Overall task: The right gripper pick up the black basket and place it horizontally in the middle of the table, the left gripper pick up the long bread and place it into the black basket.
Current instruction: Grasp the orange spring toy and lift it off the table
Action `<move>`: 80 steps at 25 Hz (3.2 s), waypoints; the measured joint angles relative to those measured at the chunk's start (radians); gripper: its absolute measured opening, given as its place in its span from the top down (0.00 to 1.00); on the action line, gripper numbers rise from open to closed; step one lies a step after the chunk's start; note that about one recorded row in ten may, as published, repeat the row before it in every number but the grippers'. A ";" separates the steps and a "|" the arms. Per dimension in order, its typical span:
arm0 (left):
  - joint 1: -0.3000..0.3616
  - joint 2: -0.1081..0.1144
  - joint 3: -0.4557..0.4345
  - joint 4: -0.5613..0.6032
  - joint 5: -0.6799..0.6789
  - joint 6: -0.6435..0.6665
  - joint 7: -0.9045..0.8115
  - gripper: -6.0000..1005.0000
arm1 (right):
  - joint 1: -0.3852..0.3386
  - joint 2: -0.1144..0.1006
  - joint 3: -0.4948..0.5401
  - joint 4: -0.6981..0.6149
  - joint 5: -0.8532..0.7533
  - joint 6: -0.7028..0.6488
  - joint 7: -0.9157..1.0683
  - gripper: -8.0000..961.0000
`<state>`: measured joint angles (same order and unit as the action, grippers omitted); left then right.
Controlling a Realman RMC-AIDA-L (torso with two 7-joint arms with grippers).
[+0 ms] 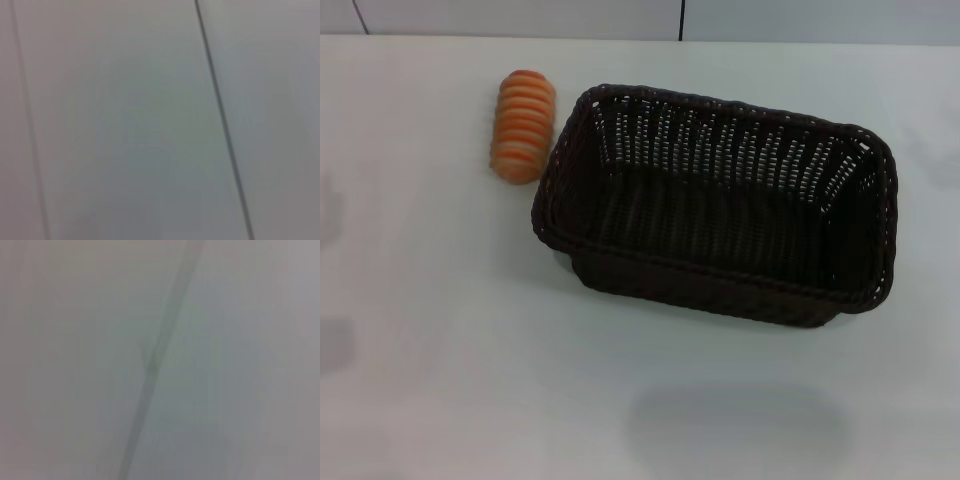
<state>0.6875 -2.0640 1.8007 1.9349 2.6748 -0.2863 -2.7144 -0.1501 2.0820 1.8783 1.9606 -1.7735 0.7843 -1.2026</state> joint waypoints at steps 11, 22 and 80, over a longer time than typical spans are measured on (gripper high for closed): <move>-0.171 0.002 -0.058 0.137 0.001 0.380 0.003 0.27 | -0.097 0.002 0.025 -0.372 0.571 -0.009 -0.527 0.38; -0.543 -0.004 -0.251 0.128 -0.005 0.879 -0.034 0.27 | -0.077 0.002 0.011 -0.556 0.635 0.115 -0.923 0.38; -1.745 0.005 -0.759 -1.026 0.216 1.460 -0.166 0.27 | -0.150 0.001 0.100 -0.707 0.855 0.214 -1.292 0.38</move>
<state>-1.0574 -2.0585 1.0422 0.9085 2.8911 1.1735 -2.8803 -0.3003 2.0831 1.9783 1.2532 -0.9185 0.9987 -2.4947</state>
